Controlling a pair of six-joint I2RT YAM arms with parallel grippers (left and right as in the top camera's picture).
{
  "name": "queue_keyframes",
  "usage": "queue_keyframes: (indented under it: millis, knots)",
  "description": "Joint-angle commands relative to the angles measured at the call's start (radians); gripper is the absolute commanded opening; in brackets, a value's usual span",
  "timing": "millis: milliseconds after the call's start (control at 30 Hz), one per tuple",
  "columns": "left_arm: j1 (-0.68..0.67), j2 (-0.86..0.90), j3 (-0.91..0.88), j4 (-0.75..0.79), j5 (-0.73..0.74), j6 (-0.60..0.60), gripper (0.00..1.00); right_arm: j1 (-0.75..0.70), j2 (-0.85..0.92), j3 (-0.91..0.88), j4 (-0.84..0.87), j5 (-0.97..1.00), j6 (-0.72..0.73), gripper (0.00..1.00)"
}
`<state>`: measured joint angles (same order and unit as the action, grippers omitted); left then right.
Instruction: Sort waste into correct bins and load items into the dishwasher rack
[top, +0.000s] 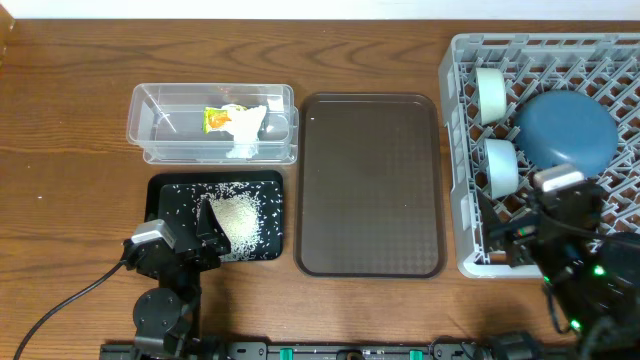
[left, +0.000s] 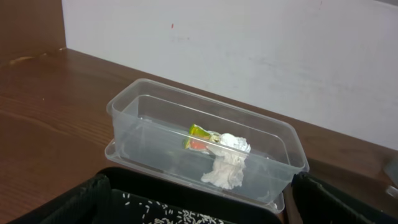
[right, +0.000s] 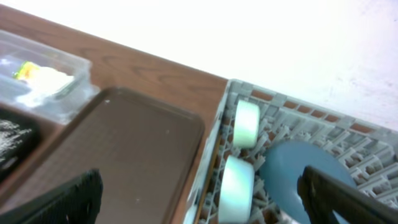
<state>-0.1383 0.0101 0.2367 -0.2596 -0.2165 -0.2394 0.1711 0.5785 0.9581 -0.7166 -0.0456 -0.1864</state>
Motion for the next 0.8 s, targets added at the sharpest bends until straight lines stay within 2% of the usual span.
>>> queue_keyframes:
  millis: [0, 133, 233, 567, 767]
  knots:
    - [0.005, -0.01, -0.007, 0.006, -0.005, -0.006, 0.95, -0.024, -0.082, -0.196, 0.139, -0.021, -0.028, 0.99]
    - [0.005, -0.01, -0.007, 0.006, -0.005, -0.006, 0.95, -0.025, -0.196, -0.42, 0.332, -0.034, -0.028, 0.99]
    - [0.005, -0.01, -0.007, 0.006, -0.005, -0.006, 0.95, -0.027, -0.288, -0.544, 0.411, -0.034, -0.028, 0.99]
    - [0.005, -0.01, -0.007, 0.006, -0.005, -0.006, 0.95, -0.029, -0.576, -0.824, 0.552, -0.034, -0.028, 0.99]
    - [0.005, -0.01, -0.007, 0.006, -0.005, -0.006, 0.95, -0.03, -0.574, -0.931, 0.703, -0.035, -0.016, 0.99]
